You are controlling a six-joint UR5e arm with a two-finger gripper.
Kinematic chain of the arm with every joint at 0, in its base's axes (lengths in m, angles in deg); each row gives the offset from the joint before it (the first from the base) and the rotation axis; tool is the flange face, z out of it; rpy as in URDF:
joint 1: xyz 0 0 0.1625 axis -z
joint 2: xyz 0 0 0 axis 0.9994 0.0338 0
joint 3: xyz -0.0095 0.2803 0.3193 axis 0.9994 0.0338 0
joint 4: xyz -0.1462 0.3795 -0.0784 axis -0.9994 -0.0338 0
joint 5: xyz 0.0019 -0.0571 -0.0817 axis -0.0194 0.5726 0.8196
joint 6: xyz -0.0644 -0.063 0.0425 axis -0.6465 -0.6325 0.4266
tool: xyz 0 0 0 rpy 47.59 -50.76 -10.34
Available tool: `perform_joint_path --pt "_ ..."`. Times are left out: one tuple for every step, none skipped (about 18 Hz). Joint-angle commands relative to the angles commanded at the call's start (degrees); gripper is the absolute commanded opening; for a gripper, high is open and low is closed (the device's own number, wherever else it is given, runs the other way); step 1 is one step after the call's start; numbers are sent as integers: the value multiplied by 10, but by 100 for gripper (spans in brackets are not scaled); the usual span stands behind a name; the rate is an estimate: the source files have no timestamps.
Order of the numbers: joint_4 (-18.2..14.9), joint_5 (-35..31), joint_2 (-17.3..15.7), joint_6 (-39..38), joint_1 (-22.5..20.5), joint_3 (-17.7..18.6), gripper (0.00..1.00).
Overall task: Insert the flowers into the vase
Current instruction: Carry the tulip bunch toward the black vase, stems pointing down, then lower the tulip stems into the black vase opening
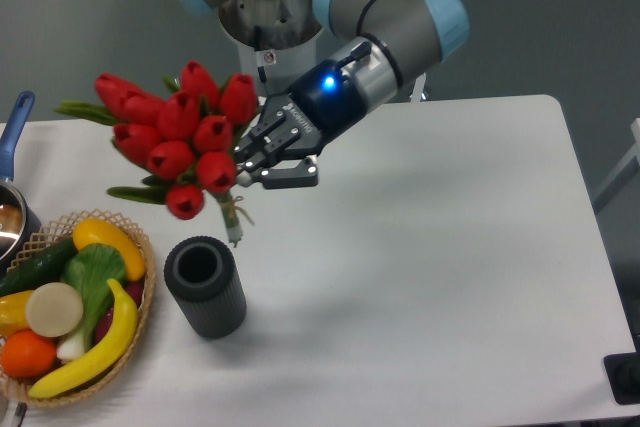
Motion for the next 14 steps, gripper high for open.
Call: perform_joint_path --pt "0 -1 7 0 5 -7 18" --pt "0 -2 14 0 11 -12 19" --pt "1 -3 21 0 15 -17 19" --pt "3 -2 26 0 18 -18 19" --pt "3 -2 31 0 23 -18 19" --pt "3 -3 33 0 25 -18 19" --pt "3 -3 34 0 26 -17 19" --pt "2 -3 36 0 26 -15 19" --pt "2 -4 38 0 26 -13 19" --pt "2 -4 39 0 26 -10 19" --pt "2 -5 40 0 27 -5 19" --pt "3 -5 41 0 27 0 19" --pt "2 -5 41 0 28 1 19" --pt "2 -7 42 0 32 2 19"
